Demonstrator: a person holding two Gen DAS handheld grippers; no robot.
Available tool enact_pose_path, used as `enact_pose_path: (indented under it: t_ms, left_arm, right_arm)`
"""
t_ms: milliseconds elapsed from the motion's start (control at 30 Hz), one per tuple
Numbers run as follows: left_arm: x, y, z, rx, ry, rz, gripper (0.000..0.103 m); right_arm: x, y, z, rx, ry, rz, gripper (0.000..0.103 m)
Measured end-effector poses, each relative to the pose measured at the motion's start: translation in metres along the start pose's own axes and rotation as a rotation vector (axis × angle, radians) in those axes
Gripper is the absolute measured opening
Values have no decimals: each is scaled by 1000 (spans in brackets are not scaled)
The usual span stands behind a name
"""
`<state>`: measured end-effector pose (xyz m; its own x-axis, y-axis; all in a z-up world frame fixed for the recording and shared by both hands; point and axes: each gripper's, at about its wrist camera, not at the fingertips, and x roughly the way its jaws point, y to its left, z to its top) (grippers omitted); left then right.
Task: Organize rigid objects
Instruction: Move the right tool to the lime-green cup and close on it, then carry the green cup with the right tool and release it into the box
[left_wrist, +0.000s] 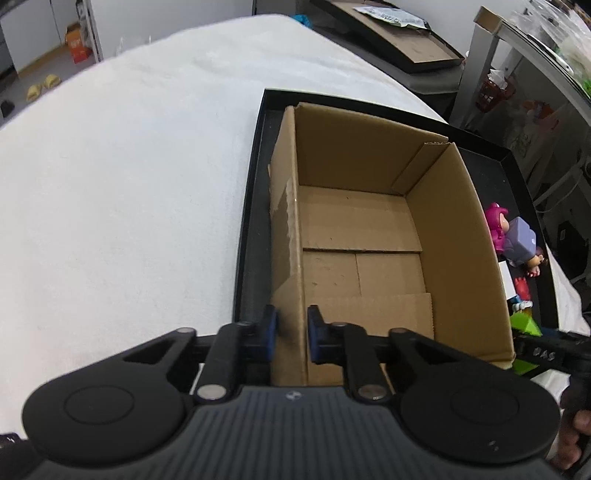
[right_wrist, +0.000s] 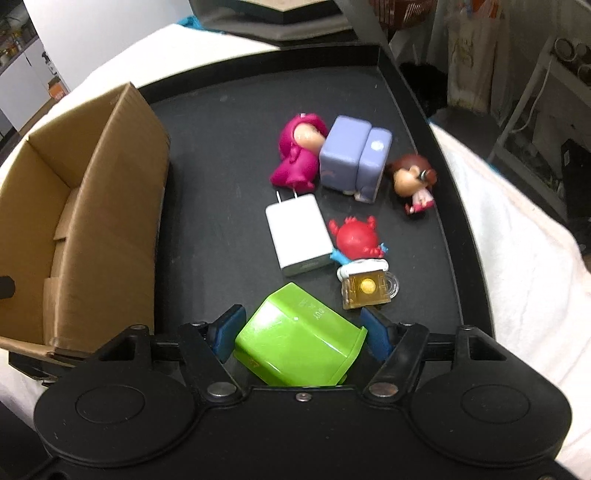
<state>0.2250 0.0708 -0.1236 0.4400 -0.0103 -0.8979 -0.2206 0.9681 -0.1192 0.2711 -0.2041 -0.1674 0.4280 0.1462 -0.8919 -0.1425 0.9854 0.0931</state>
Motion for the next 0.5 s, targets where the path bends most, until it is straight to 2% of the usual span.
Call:
enact_pose_path:
  t_ms: [367, 500]
  left_arm:
    - [-11, -2, -9, 23, -40, 8, 14]
    - [-13, -1, -12, 21, -35, 9, 14]
  right_arm:
    - [-28, 0, 10, 36, -101, 23, 67]
    - [-43, 9, 16, 3, -155, 37, 67]
